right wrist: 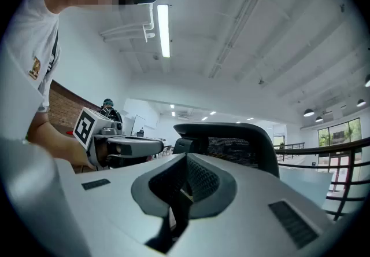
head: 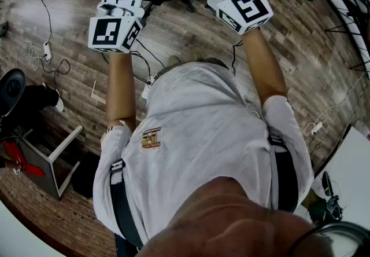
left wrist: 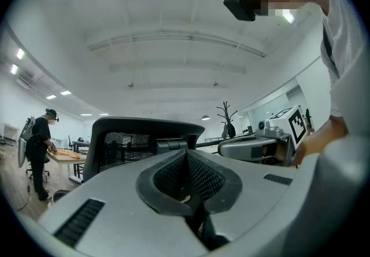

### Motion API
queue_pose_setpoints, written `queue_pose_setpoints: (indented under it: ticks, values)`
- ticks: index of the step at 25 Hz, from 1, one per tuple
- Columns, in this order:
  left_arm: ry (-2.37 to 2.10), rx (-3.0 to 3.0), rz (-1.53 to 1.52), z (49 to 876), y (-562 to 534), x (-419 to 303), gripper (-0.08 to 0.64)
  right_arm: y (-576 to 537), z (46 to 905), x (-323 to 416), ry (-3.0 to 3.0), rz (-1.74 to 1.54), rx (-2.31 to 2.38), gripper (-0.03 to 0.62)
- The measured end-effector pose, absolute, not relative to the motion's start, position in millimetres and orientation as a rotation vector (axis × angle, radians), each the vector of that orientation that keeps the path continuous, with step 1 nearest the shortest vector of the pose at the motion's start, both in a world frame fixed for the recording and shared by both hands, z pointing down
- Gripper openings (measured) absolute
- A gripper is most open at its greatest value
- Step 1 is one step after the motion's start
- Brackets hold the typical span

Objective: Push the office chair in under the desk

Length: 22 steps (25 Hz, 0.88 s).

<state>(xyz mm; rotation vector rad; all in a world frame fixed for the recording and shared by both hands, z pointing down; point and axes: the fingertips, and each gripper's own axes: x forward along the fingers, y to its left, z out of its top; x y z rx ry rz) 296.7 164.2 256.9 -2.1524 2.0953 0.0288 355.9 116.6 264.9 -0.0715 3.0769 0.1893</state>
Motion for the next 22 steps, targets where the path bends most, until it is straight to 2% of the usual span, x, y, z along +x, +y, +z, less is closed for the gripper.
queue_pose_setpoints:
  ticks: [16, 22]
  values:
    - [2.071, -2.146, -0.055, 264, 171, 264, 0.02, 121, 271, 334, 3.105, 0.299, -0.105, 0.037]
    - [2.042, -2.075, -0.235, 271, 171, 247, 0.021, 112, 282, 331, 3.163, 0.45, -0.184, 0.038]
